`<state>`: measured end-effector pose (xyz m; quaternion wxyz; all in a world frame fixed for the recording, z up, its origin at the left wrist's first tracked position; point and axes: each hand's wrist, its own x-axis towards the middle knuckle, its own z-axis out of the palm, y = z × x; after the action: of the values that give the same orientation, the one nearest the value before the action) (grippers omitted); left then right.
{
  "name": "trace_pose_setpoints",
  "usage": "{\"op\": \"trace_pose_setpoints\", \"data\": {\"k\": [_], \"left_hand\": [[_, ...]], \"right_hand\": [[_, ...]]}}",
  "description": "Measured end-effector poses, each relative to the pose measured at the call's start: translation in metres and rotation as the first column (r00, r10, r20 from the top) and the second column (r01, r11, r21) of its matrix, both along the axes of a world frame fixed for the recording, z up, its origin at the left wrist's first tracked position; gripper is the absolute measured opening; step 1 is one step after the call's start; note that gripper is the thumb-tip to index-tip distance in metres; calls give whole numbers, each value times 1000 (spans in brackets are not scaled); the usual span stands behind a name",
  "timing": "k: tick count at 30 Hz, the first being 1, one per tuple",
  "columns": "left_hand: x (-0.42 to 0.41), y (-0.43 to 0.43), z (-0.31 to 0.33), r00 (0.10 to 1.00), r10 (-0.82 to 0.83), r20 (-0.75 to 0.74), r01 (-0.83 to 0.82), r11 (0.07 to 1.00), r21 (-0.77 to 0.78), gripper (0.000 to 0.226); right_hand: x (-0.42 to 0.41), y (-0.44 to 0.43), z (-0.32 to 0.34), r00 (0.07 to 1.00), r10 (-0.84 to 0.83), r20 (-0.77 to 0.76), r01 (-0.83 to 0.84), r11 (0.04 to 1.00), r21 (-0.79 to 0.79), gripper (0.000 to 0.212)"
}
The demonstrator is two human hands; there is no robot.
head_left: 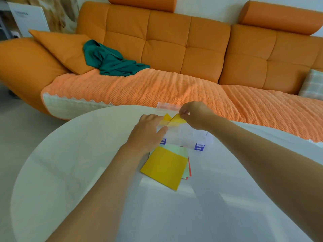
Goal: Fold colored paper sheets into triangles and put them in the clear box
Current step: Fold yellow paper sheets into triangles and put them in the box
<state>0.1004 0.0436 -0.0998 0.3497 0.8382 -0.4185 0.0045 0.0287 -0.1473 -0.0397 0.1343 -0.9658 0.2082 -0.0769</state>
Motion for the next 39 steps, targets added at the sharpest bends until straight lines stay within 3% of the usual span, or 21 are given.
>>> {"op": "trace_pose_setpoints", "data": {"k": [5,9,16,20,24,28,30,34,36,39], "left_hand": [[-3,1,2,1000,0,-20,0,1000,-15,46],[-2,-1,0,999,2,-36,-3,1000,-18,44],[1,-4,-4,998,14,-57,-16,999,-35,50],[0,-2,-3,998,1,-66,-3,1000,-31,50],[-2,7,4,999,11,-37,-13,999,-42,48],[-10,25,16,995,50,83,-38,989,-140,26],[-20,36,21,991,36,126,-17,989,-149,17],[-41,55,22,988,-82,133,85,996,-21,12],[-51,63,19,987,-146,75,135,982,129,21],[-61,76,12,979,-205,17,190,931,312,52]], "right_hand": [[5,8,-6,998,47,30,-49,995,88,15],[16,13,-13,998,61,6,-61,996,66,18],[27,9,-19,987,-88,132,77,993,89,17],[25,11,-22,990,-40,134,14,981,193,14],[9,17,-14,976,-15,218,-20,987,158,18],[-21,40,-3,958,98,271,-135,983,124,16],[-42,59,0,955,192,225,-224,966,129,15],[-79,90,-8,951,309,-28,-303,943,135,20],[-94,97,-16,940,313,-135,-296,947,127,38],[-114,102,-23,922,332,-202,-310,942,131,65]]}}
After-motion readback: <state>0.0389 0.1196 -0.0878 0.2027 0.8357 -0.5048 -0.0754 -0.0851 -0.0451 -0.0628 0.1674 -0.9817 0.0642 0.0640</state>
